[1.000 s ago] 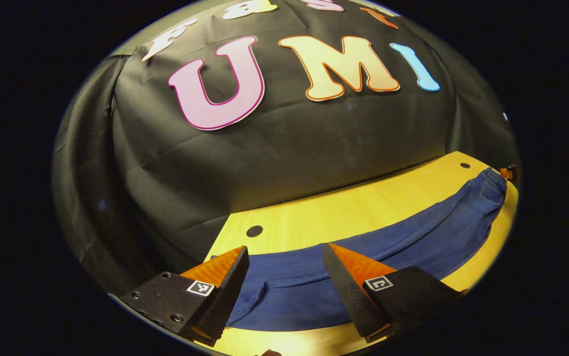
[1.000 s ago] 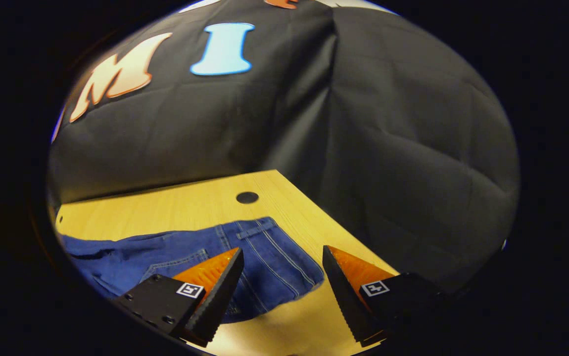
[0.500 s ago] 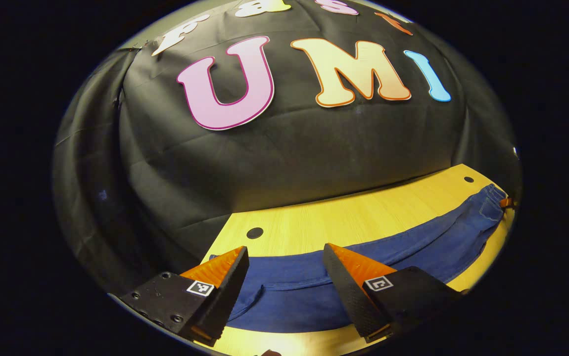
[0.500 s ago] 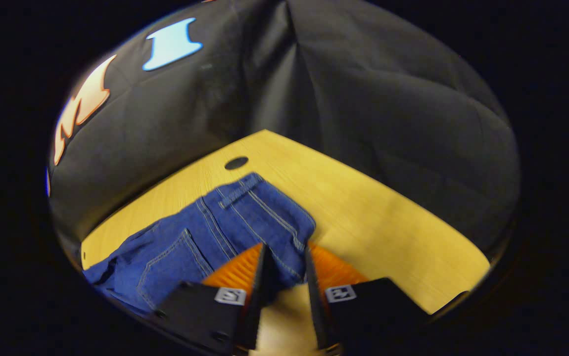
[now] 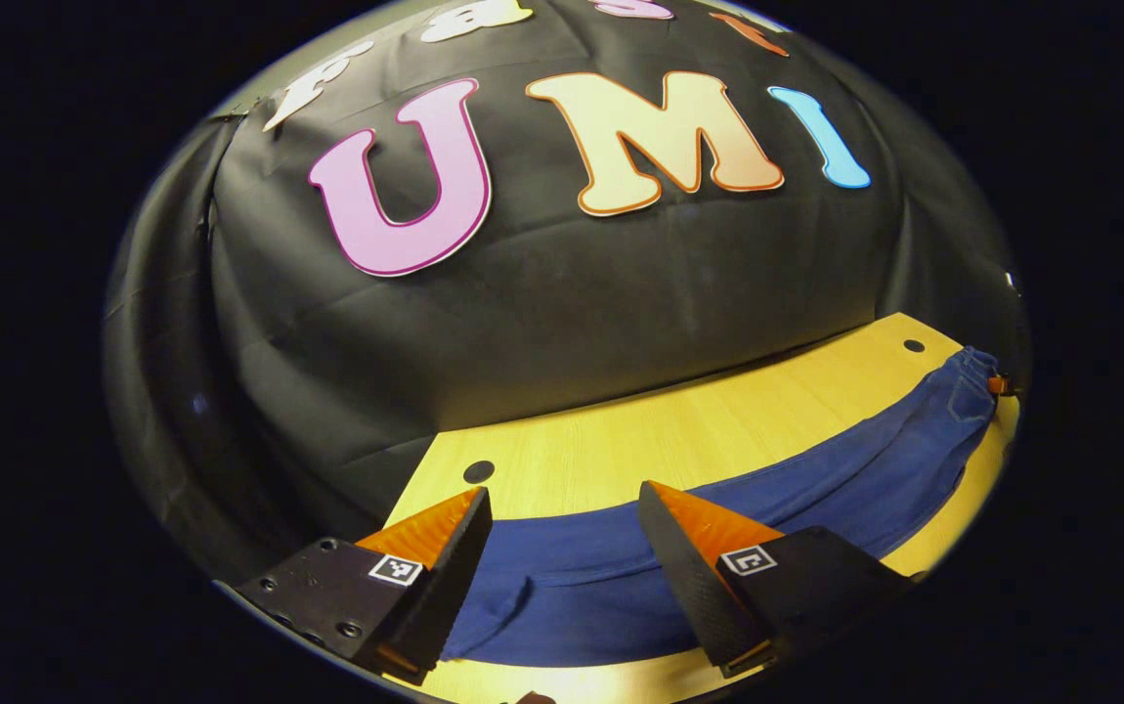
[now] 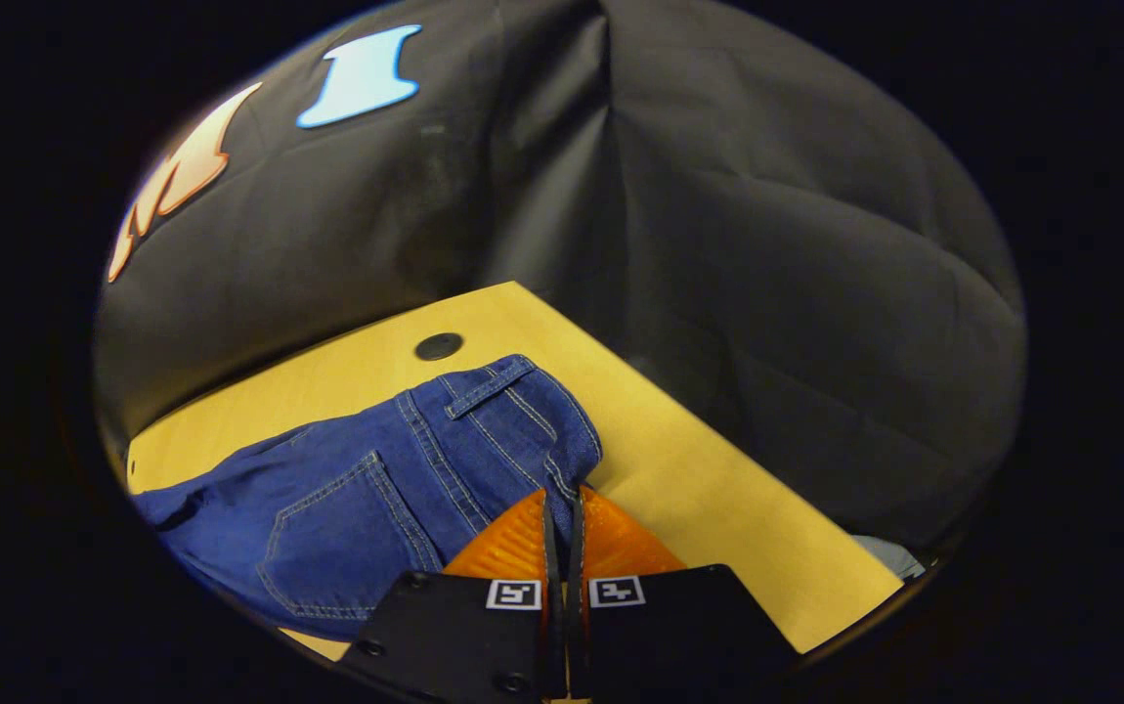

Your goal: Grasp the waist and the cuffs of the jeans and fold them to make the two legs overlap; first hold the waist and fold one-third of the jeans toward the cuffs, then hold the cuffs and fold the remaining one-third in the same direction to finish folding.

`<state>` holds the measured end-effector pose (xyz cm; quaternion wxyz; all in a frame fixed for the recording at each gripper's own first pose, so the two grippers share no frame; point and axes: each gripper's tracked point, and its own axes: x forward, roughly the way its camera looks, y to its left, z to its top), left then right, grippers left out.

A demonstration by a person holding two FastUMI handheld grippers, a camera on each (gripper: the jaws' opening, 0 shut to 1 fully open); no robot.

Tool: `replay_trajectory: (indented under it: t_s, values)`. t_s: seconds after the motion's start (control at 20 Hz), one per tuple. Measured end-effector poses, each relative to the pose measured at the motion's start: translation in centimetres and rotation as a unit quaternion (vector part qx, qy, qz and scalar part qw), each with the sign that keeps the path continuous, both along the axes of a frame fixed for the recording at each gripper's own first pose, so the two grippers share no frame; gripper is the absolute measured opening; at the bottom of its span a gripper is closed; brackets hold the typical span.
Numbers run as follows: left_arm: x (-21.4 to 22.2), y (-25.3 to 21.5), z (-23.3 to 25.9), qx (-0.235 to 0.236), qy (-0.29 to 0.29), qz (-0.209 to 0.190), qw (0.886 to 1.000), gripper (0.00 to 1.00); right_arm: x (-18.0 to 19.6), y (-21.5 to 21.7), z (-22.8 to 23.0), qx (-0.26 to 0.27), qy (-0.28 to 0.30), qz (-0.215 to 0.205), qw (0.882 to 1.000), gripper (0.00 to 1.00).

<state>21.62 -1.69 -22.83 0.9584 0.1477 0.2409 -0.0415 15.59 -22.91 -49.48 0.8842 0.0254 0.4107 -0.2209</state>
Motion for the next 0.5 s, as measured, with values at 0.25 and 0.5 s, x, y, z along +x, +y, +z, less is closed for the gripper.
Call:
replay_trajectory:
  t_s: [0.25, 0.5]
  values:
    - [-0.4, 1.3, -0.2, -0.028, 0.004, 0.025, 0.999, 0.94, 0.4, 0.6, 0.7, -0.019, 0.006, 0.007, 1.000, 0.04]
    - [-1.2, 4.1, 0.0, -0.058, 0.001, 0.049, 0.997, 0.94, 2.8, 2.1, 7.5, -0.004, -0.065, 0.008, 0.998, 0.03]
